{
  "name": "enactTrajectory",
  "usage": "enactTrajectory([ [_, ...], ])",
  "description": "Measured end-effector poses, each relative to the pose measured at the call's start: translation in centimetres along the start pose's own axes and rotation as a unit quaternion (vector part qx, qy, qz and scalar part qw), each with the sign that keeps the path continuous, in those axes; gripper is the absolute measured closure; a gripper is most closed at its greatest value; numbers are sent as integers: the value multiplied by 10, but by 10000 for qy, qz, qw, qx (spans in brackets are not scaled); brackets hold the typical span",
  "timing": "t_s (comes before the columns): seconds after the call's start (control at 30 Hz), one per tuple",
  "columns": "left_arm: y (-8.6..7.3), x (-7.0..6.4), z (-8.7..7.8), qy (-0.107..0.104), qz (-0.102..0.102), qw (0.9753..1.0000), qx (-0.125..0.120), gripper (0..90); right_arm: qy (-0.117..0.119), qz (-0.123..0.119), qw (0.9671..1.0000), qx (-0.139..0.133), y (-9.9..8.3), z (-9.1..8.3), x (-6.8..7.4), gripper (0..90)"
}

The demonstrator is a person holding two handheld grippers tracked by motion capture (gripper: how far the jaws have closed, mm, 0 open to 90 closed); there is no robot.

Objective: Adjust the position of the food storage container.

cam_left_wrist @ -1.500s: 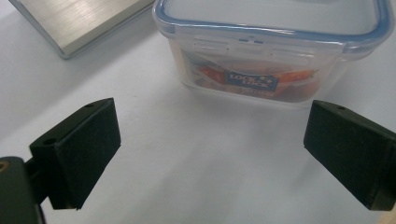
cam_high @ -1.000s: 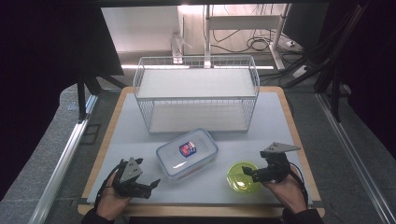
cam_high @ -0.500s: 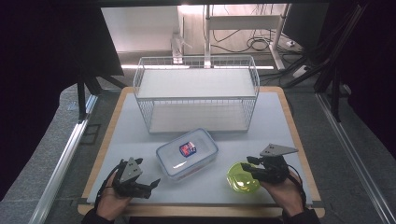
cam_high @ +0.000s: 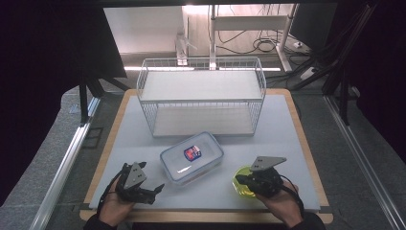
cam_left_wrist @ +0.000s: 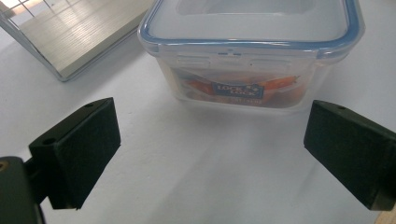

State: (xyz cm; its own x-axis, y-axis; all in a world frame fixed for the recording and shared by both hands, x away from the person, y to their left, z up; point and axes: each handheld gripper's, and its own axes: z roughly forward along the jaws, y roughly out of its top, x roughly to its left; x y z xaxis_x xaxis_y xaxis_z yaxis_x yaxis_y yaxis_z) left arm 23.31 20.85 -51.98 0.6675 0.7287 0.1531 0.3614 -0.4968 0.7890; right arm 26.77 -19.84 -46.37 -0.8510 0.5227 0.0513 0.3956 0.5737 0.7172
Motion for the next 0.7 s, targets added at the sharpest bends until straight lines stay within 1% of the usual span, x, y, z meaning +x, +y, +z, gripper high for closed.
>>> enactTrajectory([
  [0.1,0,0,1,3,20,10000,26,35,92,-144,9998,92,1,5,8,898],
  [0.17,0,-1,1,10,30,10000,37,34,143,-205,9996,124,1,7,10,899],
  [0.3,0,0,1,15,24,10000,36,34,211,-257,9993,163,1,10,13,898],
  [0.37,0,-1,2,20,26,10000,47,34,342,-224,9990,185,1,12,15,898],
  [0.4,0,-1,2,20,33,10000,55,34,384,-247,9988,201,2,13,16,898],
  [0.5,0,-1,3,27,57,9999,96,34,418,-341,9981,306,2,17,20,898],
  [0.57,-1,-1,3,34,62,9999,109,34,406,-361,9978,367,1,19,20,898],
  [0.7,-1,-2,3,37,76,9999,130,35,407,-319,9979,387,1,19,19,898],
])
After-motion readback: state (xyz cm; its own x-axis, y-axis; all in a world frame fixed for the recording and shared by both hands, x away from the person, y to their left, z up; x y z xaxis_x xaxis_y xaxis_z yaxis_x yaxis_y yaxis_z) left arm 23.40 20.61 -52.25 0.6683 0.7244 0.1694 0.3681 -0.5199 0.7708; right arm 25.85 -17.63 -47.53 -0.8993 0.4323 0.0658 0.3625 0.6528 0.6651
